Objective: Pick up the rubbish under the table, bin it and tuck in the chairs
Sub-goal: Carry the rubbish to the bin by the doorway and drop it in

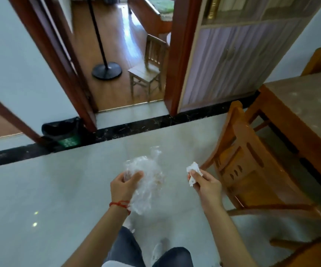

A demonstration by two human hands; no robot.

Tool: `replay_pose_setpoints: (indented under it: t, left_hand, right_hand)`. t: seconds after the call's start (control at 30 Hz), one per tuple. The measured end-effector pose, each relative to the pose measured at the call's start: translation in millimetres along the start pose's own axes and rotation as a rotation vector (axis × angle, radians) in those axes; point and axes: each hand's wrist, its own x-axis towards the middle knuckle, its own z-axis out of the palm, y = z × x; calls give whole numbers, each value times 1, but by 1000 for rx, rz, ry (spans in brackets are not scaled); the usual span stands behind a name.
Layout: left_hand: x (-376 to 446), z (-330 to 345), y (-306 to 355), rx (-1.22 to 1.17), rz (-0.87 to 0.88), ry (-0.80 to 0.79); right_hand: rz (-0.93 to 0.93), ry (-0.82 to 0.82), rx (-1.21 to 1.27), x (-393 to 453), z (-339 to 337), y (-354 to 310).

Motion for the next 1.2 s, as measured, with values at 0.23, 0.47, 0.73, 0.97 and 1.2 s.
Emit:
replay_pose_setpoints:
  t: [0.23,0.47,0.73,0.97,1.2]
  left_hand:
    - [-11,-105,-7,-146,-16,306]
    - [-3,-193,-18,-142,-33,461]
    - [32,-295,-31,-133,-37,470]
    - [76,-352,-24,-155,-37,465]
    - [137,-365,-4,-150,-39,472]
  right_hand:
    - [83,-280,-129,-36,89,36]
    - [140,-417,-163,-79,159,66]
    - [151,-426,-190,-128,245,110]
    - [135,-385,-191,-139,306,128]
    - [129,-397,-163,-109,370,125]
